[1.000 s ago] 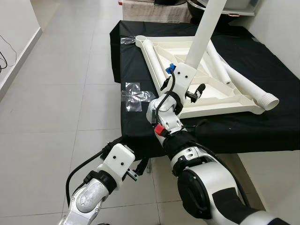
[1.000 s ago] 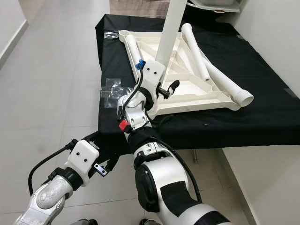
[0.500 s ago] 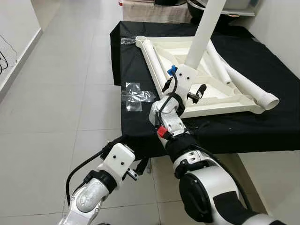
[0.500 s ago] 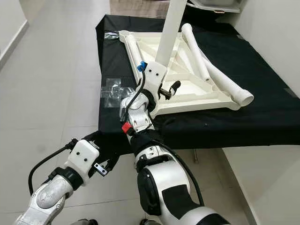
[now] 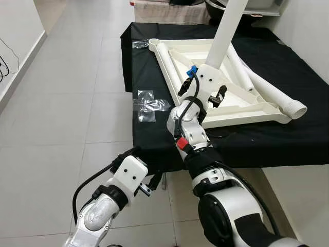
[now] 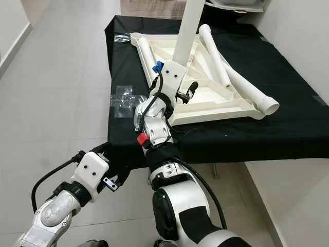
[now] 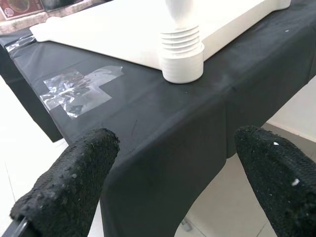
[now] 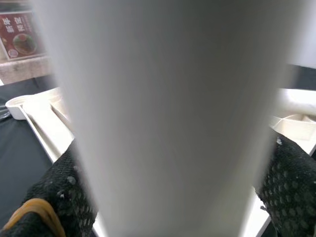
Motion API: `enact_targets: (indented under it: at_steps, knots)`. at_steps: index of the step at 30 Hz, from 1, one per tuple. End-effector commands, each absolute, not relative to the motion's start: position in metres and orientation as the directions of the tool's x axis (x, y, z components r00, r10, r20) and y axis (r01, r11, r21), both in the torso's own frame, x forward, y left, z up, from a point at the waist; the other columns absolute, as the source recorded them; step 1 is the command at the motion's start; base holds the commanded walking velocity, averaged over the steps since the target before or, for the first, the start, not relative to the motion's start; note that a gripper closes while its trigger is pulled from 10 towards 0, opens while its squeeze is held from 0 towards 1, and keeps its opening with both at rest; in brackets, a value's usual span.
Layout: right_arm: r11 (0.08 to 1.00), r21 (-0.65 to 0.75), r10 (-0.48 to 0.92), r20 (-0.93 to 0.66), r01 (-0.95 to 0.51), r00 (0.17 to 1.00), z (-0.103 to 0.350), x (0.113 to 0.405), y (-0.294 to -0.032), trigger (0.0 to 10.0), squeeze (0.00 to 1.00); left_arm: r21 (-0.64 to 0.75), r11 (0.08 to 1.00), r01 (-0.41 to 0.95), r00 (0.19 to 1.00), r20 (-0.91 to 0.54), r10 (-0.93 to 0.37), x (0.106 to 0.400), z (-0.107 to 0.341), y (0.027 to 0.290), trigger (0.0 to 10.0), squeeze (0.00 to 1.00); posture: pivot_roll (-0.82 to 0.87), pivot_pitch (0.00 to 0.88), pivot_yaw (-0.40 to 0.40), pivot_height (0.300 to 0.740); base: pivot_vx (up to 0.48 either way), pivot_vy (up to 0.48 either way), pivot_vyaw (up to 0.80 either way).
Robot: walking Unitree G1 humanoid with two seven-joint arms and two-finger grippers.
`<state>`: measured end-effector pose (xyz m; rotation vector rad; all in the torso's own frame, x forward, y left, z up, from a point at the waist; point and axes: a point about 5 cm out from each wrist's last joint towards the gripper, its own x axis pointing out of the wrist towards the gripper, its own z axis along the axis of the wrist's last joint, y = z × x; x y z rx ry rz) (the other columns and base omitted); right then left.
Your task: Building children table
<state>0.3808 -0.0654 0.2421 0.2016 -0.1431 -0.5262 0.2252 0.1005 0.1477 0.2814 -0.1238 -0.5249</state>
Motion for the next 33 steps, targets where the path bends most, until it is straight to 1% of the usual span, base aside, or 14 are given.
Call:
enact_targets:
  at_steps: [1, 7, 12, 14, 22, 31, 33]
  knots:
    - [0.853, 0.236, -0.481, 0.011, 0.465, 0.876, 0.224, 0.372, -0.054, 10.0, 0.0, 0.29, 0.822, 0.49, 0.855, 0.02, -0.518, 0.224, 0.141, 0.098, 10.0, 0.0, 0.09, 0.165, -0.098, 0.74, 0.0, 0.0, 0.0]
    - [0.88, 0.209, -0.441, 0.021, 0.427, 0.897, 0.218, 0.368, -0.054, 10.0, 0.0, 0.29, 0.821, 0.492, 0.855, 0.018, -0.519, 0.225, 0.139, 0.097, 10.0, 0.0, 0.09, 0.162, -0.097, 0.74, 0.0, 0.0, 0.0]
    - [0.913, 0.214, -0.361, 0.028, 0.347, 0.932, 0.217, 0.364, -0.048, 10.0, 0.0, 0.29, 0.821, 0.492, 0.855, 0.017, -0.519, 0.226, 0.138, 0.098, 10.0, 0.0, 0.09, 0.159, -0.097, 0.74, 0.0, 0.0, 0.0]
    - [0.913, 0.214, -0.361, 0.028, 0.347, 0.932, 0.217, 0.364, -0.048, 10.0, 0.0, 0.29, 0.821, 0.492, 0.855, 0.017, -0.519, 0.226, 0.138, 0.098, 10.0, 0.0, 0.09, 0.159, -0.097, 0.74, 0.0, 0.0, 0.0]
    - [0.938, 0.223, -0.276, 0.02, 0.265, 0.961, 0.213, 0.356, -0.046, 10.0, 0.0, 0.289, 0.822, 0.491, 0.856, 0.016, -0.517, 0.226, 0.137, 0.098, 10.0, 0.0, 0.09, 0.158, -0.096, 0.74, 0.0, 0.0, 0.0]
    - [0.948, 0.223, -0.238, 0.019, 0.228, 0.971, 0.21, 0.351, -0.047, 10.0, 0.0, 0.284, 0.823, 0.491, 0.857, 0.014, -0.516, 0.227, 0.135, 0.098, 10.0, 0.0, 0.09, 0.157, -0.096, 0.74, 0.0, 0.0, 0.0]
    - [0.953, 0.225, -0.211, 0.011, 0.204, 0.977, 0.208, 0.347, -0.047, 10.0, 0.0, 0.284, 0.823, 0.491, 0.857, 0.014, -0.516, 0.227, 0.135, 0.098, 10.0, 0.0, 0.09, 0.157, -0.096, 0.74, 0.0, 0.0, 0.0]
